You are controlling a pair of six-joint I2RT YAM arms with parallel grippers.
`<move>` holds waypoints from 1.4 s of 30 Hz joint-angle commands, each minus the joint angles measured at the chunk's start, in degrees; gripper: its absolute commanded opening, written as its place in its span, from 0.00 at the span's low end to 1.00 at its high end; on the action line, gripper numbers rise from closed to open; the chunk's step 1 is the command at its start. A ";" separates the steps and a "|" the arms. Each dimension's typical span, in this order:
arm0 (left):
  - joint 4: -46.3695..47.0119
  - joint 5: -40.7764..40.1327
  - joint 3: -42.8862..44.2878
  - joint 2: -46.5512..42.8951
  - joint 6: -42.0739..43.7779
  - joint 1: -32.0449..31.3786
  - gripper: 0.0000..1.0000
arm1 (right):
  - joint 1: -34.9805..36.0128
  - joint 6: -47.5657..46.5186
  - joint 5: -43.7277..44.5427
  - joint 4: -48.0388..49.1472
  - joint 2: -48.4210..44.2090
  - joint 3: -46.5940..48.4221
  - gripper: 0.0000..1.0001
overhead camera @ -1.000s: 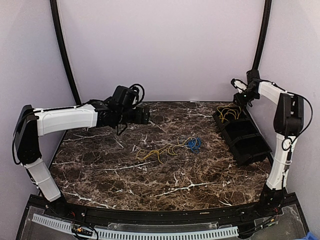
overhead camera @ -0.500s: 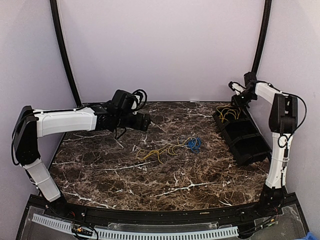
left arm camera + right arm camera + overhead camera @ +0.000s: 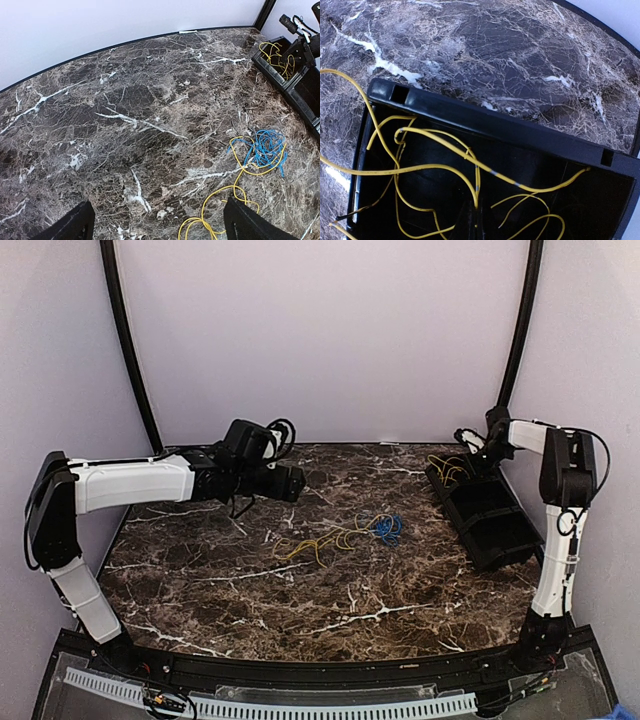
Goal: Untangle the cables
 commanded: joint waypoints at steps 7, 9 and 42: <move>-0.18 3.21 0.74 0.28 0.62 -0.17 0.93 | -0.17 1.37 2.32 -2.32 -2.48 2.97 0.00; -2.24 3.85 1.66 1.15 1.24 -0.10 0.93 | -0.19 1.13 4.62 -3.28 -5.55 2.42 0.07; -11.69 14.71 -4.71 7.42 -0.11 1.67 0.19 | 31.23 -5.95 -14.02 4.55 -28.99 -23.98 0.47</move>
